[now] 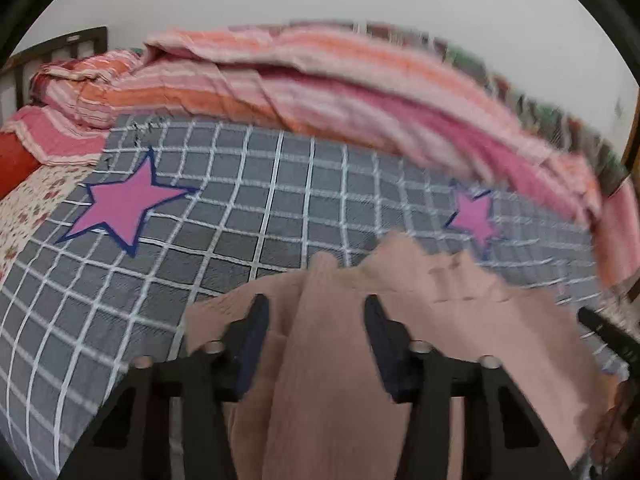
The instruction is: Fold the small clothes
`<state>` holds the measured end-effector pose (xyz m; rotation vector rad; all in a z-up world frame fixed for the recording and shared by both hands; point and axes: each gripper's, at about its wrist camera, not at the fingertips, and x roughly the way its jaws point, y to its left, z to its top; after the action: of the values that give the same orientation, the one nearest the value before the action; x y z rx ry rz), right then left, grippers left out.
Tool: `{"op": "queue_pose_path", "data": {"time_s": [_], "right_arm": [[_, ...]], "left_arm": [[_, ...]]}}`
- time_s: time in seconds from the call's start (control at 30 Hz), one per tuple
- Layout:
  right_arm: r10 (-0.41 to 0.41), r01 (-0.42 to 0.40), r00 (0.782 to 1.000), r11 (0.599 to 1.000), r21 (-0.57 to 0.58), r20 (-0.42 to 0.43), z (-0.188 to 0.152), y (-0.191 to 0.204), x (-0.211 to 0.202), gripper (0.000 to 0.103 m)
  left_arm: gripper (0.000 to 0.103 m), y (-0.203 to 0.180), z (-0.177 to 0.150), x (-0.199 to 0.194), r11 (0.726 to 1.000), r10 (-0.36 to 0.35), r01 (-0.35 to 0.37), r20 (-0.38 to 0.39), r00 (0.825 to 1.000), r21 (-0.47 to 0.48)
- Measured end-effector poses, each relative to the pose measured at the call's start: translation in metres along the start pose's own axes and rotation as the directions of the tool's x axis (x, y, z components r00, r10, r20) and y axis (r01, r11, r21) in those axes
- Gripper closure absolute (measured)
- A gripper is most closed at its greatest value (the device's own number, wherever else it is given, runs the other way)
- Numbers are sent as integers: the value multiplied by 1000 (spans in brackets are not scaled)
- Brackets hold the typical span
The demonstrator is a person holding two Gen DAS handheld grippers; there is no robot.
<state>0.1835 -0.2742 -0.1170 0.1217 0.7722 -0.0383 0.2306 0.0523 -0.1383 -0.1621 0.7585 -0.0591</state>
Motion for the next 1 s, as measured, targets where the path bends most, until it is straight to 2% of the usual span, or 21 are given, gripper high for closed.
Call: {"op": "queue_pose_path", "data": {"time_s": [0.03,0.07,0.17,0.23,0.4,0.53,0.63,1.0], "right_arm": [[-1,1,1000,1000,4,-10,-1,-1,8,63],[-5,5,1000,1000,8,-27,-3,-2,18,63],[-35,35,997,999,1,-73,-11,-2,38,63],[-41,40,997,999,-16,-69,-15,-1,41,63],[-53,53,998,999,2,-43,-22,-2,41,63],[-70,70,997,997,-7,-10,-27,0,35,61],[-80,80,997,997,-1,8,-29,0,33,60],[-96,97,995,995,-9,24,-32,1,32,56]], "left_arm": [[90,0,0,9,1000,8,-8,-19,1000,2],[96,2,-2,16,1000,11,-11,-32,999,-1],[96,18,-13,23,997,-14,13,-13,1000,-76],[95,22,-13,26,995,-27,24,-35,999,-96],[92,19,-22,20,996,-31,29,-24,999,-79],[85,23,-27,13,995,-70,69,-7,998,-67],[85,25,-29,12,995,-82,82,-2,997,-54],[78,17,-30,14,998,-58,58,2,998,-24]]}}
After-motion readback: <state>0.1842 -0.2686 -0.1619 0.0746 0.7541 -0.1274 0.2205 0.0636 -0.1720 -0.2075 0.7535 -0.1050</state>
